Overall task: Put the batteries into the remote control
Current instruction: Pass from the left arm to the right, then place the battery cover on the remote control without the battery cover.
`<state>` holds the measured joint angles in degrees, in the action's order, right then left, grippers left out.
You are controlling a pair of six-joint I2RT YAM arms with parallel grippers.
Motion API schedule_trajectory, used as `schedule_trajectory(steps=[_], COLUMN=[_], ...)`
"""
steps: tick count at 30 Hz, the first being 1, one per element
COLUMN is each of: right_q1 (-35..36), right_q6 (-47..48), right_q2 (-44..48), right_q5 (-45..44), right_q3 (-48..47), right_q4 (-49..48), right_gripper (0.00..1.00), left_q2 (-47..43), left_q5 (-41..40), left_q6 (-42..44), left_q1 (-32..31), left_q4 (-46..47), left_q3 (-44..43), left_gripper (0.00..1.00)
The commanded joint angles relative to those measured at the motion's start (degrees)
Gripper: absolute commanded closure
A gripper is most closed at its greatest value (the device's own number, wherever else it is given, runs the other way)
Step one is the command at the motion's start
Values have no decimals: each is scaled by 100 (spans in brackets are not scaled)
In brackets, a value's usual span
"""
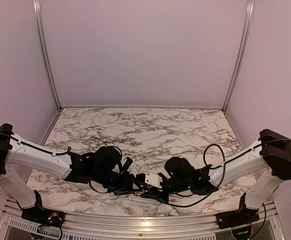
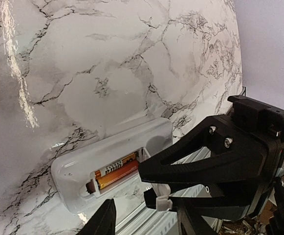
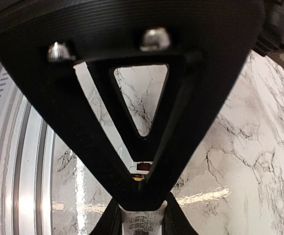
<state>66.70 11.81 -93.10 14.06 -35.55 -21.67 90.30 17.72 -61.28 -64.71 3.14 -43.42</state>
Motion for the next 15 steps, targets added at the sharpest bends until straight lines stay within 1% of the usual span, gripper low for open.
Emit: schedule_trajectory(steps=[1,9,15], right_q1=[36,37,37], right_q6=[14,23,27], right_q2=[-74,-171,-232], right_q5=[-18,8,82], right_q3=[-167,-261,-320], right_q4=[126,182,236], right_gripper=[76,74,71], left_q2=[-407,-1273,-1401], left_q5=[-377,-880,-895], left_q6=[90,-36,-66], left_q1=[66,331,405], left_q4=[-305,-114,-156], left_q3=[-24,584,741], left_gripper=[54,52,51])
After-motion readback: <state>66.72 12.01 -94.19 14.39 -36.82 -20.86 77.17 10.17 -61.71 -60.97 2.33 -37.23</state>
